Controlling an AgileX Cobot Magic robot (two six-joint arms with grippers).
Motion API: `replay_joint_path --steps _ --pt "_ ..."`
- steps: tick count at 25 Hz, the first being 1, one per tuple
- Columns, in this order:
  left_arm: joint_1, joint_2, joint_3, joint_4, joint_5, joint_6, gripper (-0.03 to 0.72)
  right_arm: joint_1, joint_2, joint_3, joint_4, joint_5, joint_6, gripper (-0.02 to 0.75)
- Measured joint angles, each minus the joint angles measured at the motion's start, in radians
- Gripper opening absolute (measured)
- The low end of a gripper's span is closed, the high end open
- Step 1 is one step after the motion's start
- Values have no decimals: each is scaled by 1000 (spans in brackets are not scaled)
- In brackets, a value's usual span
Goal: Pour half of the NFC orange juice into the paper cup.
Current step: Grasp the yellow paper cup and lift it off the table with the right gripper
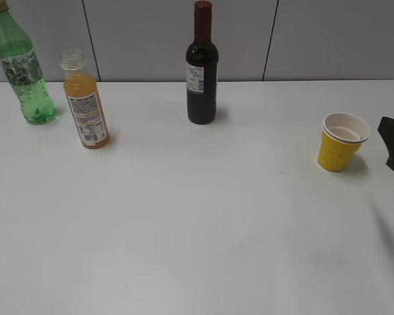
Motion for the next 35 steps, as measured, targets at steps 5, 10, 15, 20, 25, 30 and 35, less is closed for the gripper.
replay_joint_path --steps 5,10,15,20,25,30,35 --pt "0 0 0 0 0 0 563 0 159 2 -62 -209 1 594" --pt "0 0 0 0 0 0 563 0 291 2 -67 -267 -10 615" --pt "0 0 0 0 0 0 563 0 413 2 -66 -272 -28 629" --pt "0 0 0 0 0 0 563 0 491 -10 -54 -273 -29 630" --pt "0 0 0 0 0 0 563 0 558 -58 -52 -276 -29 630" --pt "0 0 0 0 0 0 563 0 641 -109 -45 -276 -9 630" --pt "0 0 0 0 0 0 563 0 731 -168 -43 -276 29 630"
